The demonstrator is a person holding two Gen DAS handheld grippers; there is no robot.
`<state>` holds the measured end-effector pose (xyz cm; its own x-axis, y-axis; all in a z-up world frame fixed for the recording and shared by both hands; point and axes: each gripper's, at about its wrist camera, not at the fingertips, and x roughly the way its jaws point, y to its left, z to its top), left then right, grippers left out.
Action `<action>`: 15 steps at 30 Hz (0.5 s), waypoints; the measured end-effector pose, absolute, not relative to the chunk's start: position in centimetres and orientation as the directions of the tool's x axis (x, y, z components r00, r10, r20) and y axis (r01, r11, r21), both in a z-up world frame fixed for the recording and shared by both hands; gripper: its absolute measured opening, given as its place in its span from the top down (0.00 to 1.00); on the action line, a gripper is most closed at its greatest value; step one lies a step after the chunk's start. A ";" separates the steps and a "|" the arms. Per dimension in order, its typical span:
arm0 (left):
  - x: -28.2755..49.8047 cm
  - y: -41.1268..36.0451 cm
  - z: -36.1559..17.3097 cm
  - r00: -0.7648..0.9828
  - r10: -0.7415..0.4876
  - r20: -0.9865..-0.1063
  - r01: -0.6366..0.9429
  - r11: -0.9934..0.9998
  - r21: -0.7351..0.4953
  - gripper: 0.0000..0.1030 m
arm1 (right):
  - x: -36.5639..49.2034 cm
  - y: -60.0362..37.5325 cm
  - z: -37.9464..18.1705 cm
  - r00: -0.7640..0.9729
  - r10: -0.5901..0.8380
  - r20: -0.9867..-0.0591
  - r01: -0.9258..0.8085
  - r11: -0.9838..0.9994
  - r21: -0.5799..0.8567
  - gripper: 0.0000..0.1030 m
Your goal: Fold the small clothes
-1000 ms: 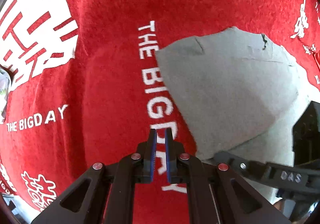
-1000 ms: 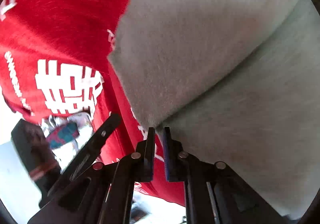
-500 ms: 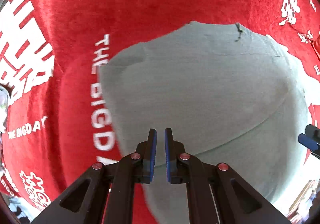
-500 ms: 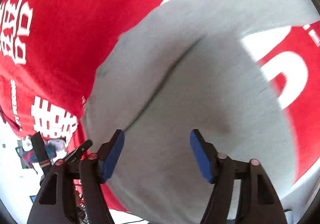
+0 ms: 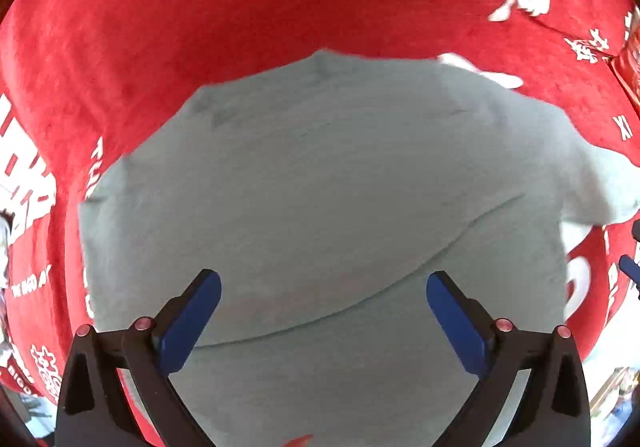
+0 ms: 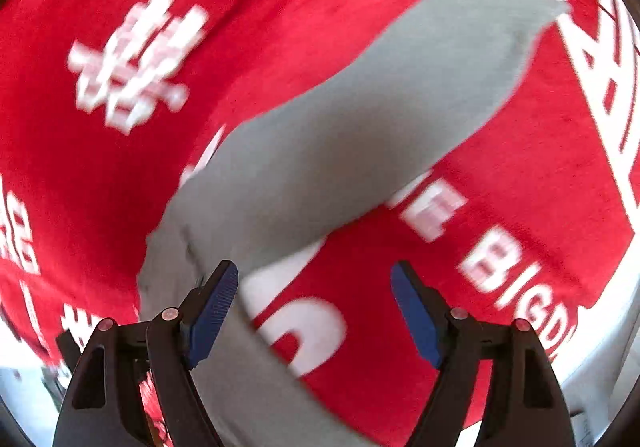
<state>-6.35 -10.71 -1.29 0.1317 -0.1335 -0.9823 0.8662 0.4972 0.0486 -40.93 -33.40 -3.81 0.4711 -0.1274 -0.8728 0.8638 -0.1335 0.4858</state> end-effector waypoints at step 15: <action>-12.0 -16.7 -0.6 0.084 -0.149 -0.985 0.896 0.443 0.010 0.00 | -47.3 -38.8 -9.0 0.613 -0.214 -0.761 0.666 -0.379 0.643 0.20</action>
